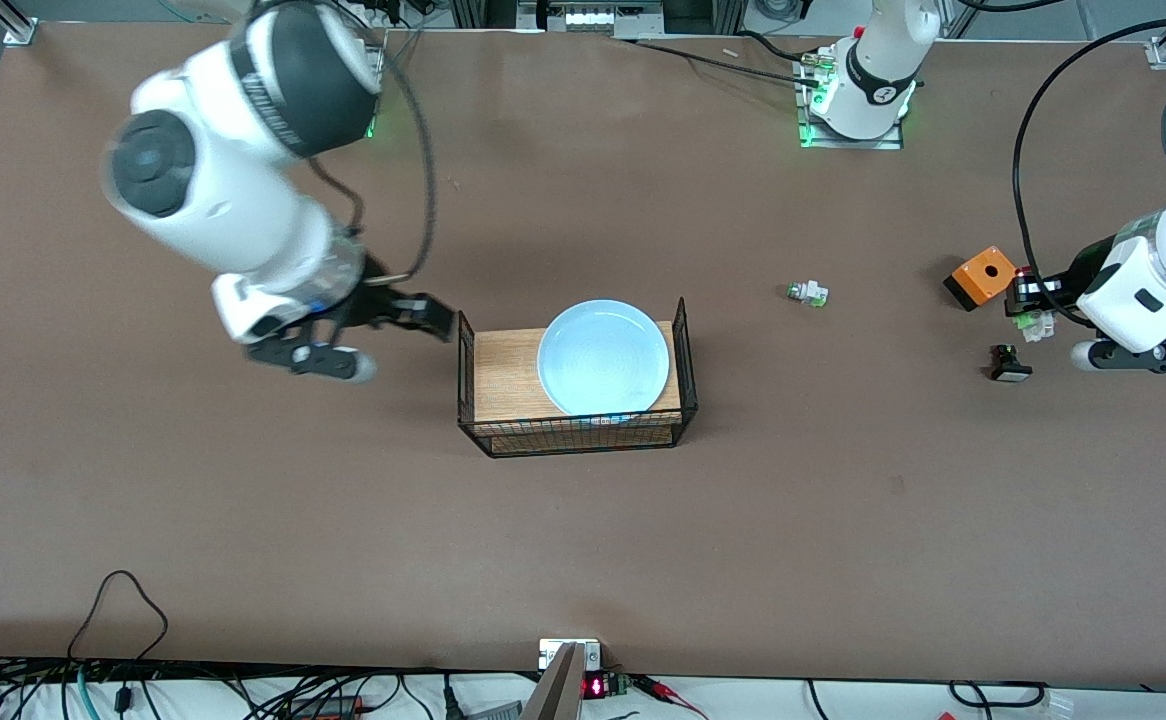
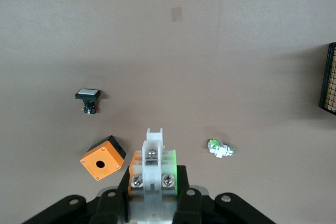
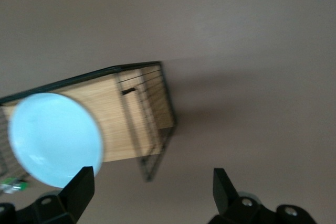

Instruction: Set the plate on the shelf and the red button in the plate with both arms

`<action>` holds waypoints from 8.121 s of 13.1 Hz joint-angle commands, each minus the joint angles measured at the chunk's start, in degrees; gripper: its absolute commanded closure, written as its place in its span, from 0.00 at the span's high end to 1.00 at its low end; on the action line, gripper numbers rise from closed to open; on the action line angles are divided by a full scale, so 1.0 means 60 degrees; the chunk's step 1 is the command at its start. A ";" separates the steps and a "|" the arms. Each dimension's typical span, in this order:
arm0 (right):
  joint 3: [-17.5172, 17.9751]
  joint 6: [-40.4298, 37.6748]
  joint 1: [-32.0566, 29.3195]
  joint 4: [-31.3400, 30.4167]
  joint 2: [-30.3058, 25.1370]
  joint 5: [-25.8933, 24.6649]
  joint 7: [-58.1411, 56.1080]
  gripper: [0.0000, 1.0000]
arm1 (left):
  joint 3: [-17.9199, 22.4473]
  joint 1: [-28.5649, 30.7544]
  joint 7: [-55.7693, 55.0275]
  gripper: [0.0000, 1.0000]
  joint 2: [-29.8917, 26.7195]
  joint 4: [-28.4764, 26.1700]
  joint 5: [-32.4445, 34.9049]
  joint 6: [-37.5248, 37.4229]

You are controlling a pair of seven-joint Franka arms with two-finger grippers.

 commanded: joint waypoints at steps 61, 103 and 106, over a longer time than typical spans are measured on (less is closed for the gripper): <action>0.1404 -0.1127 -0.4986 -0.3393 -0.4995 -0.3051 -0.3996 1.00 | -0.2258 -0.4436 -0.4543 1.00 0.4700 0.3098 0.0593 0.4278; 0.1477 -0.1610 -0.4651 -0.3423 -0.4849 -0.2523 -0.3822 1.00 | -0.0486 0.0736 -0.0368 1.00 -0.0341 -0.0491 -0.0185 0.1787; 0.1463 -0.1625 -0.4546 -0.3350 -0.4790 -0.2523 -0.3485 1.00 | -0.0588 0.0780 -0.0339 1.00 -0.0268 -0.0082 -0.0169 0.1494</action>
